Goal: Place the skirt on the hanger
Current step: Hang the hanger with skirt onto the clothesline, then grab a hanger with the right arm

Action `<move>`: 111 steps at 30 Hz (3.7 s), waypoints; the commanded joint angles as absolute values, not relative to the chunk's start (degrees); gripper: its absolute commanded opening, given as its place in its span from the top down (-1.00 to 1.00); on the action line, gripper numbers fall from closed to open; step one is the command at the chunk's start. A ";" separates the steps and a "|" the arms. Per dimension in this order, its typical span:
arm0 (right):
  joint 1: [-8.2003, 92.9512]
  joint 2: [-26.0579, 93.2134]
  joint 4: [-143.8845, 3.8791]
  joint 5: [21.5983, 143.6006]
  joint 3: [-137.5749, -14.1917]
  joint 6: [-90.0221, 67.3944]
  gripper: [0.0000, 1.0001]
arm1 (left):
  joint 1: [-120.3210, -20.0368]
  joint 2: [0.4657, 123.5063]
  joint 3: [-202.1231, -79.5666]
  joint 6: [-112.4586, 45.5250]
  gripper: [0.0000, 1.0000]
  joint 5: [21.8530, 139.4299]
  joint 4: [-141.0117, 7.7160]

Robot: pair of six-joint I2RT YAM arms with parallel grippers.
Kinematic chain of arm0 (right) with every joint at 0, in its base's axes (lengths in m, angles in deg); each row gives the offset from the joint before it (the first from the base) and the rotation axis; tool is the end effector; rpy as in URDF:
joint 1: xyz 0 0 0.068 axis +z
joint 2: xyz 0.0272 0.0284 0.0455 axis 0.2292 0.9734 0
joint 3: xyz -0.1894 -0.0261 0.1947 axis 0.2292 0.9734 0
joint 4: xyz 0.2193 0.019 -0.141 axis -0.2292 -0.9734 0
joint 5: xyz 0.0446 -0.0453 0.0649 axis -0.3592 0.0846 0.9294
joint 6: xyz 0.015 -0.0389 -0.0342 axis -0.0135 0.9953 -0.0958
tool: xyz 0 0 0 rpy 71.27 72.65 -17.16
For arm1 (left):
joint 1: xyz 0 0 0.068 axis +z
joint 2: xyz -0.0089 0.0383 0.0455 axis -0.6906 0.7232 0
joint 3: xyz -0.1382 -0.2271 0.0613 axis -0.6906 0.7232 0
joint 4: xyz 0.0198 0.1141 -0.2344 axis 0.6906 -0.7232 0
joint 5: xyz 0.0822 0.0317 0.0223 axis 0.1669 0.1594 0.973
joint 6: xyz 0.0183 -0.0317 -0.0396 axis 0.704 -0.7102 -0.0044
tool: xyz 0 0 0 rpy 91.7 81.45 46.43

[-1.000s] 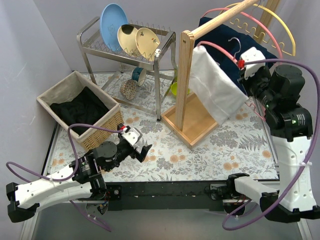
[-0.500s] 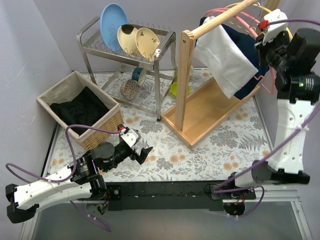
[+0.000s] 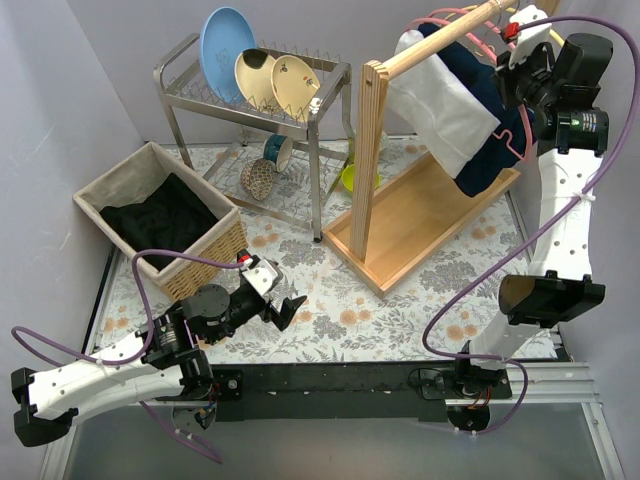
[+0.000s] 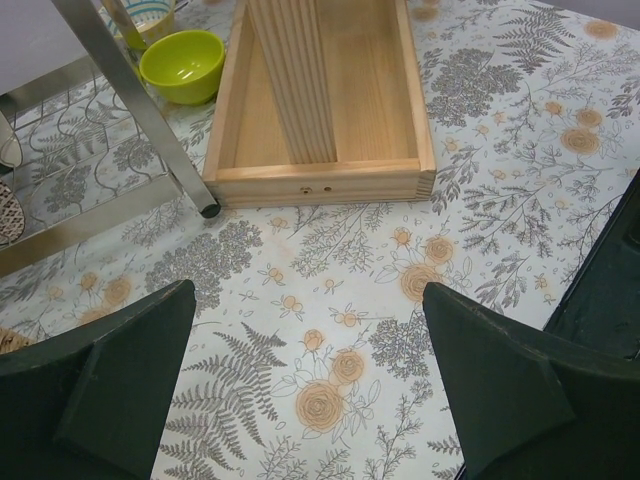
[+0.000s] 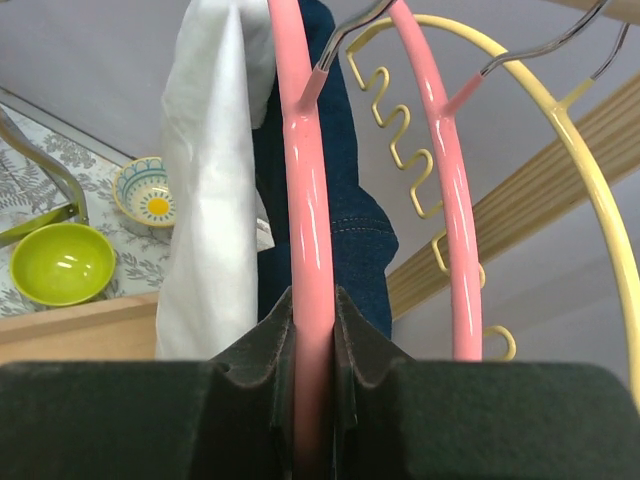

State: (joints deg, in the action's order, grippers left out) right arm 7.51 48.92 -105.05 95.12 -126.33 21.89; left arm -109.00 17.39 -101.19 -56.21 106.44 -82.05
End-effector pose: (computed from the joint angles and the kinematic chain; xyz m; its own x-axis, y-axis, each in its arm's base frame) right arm 0.3391 -0.0218 0.5380 0.0169 -0.4210 -0.9069 -0.2675 0.8720 -0.4098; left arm 0.0691 -0.1246 0.2943 -0.4883 -0.2249 -0.8432 0.5664 0.6533 -0.5023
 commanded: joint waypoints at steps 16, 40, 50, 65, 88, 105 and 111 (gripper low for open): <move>3.15 39.34 -102.17 99.56 -121.36 27.14 -0.35 | -108.72 17.69 -100.84 -56.16 -0.96 104.55 -81.85; -23.75 47.32 -95.34 122.85 -127.87 7.03 -0.50 | -108.72 16.99 -101.02 -56.78 -0.96 103.40 -82.37; -19.63 50.76 -89.62 118.12 -126.81 5.25 -0.49 | -108.54 18.31 -100.93 -56.78 -0.96 103.58 -82.38; -13.91 54.54 -84.79 103.53 -129.89 7.54 -0.33 | -108.19 18.66 -100.93 -56.60 -0.96 103.14 -82.55; -4.68 58.40 -82.42 79.36 -127.34 26.87 -0.23 | -108.02 20.15 -100.76 -56.52 -0.96 102.53 -82.55; -3.01 60.69 -77.93 69.68 -125.85 34.96 0.66 | -107.75 21.21 -100.67 -56.52 -0.97 102.18 -82.55; -3.01 58.23 -76.09 71.79 -122.61 34.53 0.97 | -107.66 21.21 -100.67 -56.52 -0.96 102.00 -82.64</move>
